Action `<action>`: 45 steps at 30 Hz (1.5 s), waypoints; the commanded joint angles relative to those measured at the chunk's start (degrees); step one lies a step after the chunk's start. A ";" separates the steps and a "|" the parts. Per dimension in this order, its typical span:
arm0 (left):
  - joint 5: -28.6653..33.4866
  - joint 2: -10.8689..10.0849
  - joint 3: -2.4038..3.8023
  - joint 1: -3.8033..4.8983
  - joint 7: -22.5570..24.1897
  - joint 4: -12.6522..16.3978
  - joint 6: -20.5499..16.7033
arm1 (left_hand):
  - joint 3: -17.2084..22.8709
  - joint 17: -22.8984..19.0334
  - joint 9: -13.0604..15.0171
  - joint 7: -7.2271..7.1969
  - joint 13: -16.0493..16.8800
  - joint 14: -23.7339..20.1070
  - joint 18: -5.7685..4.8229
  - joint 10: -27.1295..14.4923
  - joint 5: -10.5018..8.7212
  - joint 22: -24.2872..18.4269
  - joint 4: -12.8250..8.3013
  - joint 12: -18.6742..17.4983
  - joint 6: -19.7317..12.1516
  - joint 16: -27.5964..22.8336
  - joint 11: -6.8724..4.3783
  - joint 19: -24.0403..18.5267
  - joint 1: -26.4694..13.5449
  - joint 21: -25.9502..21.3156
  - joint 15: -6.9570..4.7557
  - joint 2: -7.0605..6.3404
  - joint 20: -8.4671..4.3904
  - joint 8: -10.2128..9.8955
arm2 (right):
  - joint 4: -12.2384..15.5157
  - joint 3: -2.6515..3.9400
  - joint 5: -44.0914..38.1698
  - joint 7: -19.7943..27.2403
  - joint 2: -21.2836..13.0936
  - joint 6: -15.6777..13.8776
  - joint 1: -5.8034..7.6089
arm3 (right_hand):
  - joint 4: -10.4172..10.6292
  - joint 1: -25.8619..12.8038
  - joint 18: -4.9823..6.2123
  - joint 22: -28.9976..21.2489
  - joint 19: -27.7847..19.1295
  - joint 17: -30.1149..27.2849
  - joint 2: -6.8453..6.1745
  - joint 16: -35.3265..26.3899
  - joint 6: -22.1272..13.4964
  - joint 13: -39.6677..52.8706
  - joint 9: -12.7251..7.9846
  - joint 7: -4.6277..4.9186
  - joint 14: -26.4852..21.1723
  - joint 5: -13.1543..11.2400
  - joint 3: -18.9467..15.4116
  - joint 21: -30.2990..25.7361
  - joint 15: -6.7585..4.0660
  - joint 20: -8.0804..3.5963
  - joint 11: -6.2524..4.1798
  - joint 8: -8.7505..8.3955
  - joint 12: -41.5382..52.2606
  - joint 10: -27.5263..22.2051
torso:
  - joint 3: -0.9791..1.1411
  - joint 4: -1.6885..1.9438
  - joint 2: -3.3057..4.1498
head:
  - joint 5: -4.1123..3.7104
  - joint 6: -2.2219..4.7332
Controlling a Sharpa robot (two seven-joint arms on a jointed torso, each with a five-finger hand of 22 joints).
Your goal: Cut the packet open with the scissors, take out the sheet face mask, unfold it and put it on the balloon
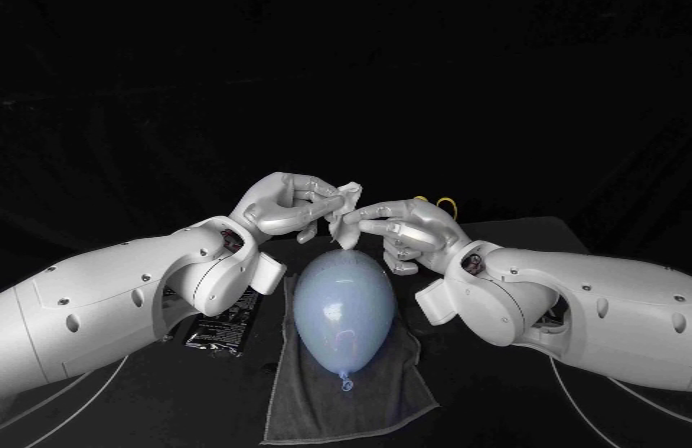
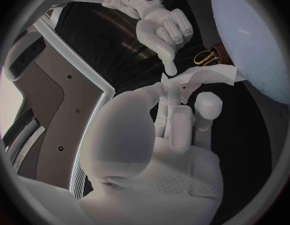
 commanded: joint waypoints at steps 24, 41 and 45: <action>1.94 0.21 0.05 -0.05 0.09 -0.49 0.00 | 0.98 0.39 6.01 -0.02 0.13 0.52 -1.04 0.42 0.26 0.46 -0.70 0.48 -0.50 0.32 -0.05 0.75 -0.41 0.60 -0.03 0.48 -0.04 0.15 | -0.21 0.11 0.84 3.64 -0.05 -1.04 0.07 | 0.00 -0.88 -0.45 11.72 1.26 15.05 -0.24 0.28 -0.01 15.06 -0.06 -0.24 5.98 -0.32 0.31 -0.02 -0.13 -0.02 -0.50 -0.28 0.26 5.90 | -0.01 -0.01 0.02 | -0.25 0.07; 2.95 0.19 0.05 -0.08 -0.33 -0.64 0.12 | 1.04 0.48 6.02 -0.01 0.15 0.58 -1.07 0.43 0.26 0.66 -0.72 0.52 -0.54 0.36 -0.05 0.89 -0.46 0.70 -0.03 0.50 -0.04 0.15 | -1.01 0.20 0.80 4.03 0.51 -2.07 0.37 | -0.01 -0.94 -0.47 11.73 1.28 15.05 -0.24 0.28 0.06 15.06 -0.05 -0.26 5.98 -0.32 0.32 0.04 -0.15 -0.04 -0.52 -0.27 0.26 5.90 | -0.02 0.02 0.00 | -0.38 0.10; 3.25 0.20 0.05 -0.08 -0.37 -0.61 0.18 | 1.04 0.48 6.02 -0.01 0.15 0.58 -1.07 0.43 0.26 0.66 -0.72 0.52 -0.54 0.36 -0.05 0.89 -0.46 0.70 -0.03 0.50 -0.04 0.15 | -1.72 0.22 0.78 3.94 0.93 -2.30 0.51 | -0.02 -1.01 -0.44 11.70 1.23 15.05 -0.25 0.28 0.14 15.06 -0.03 -0.27 5.98 -0.32 0.34 -0.07 -0.17 -0.06 -0.53 -0.25 0.26 5.90 | -0.05 0.02 0.02 | -0.43 0.18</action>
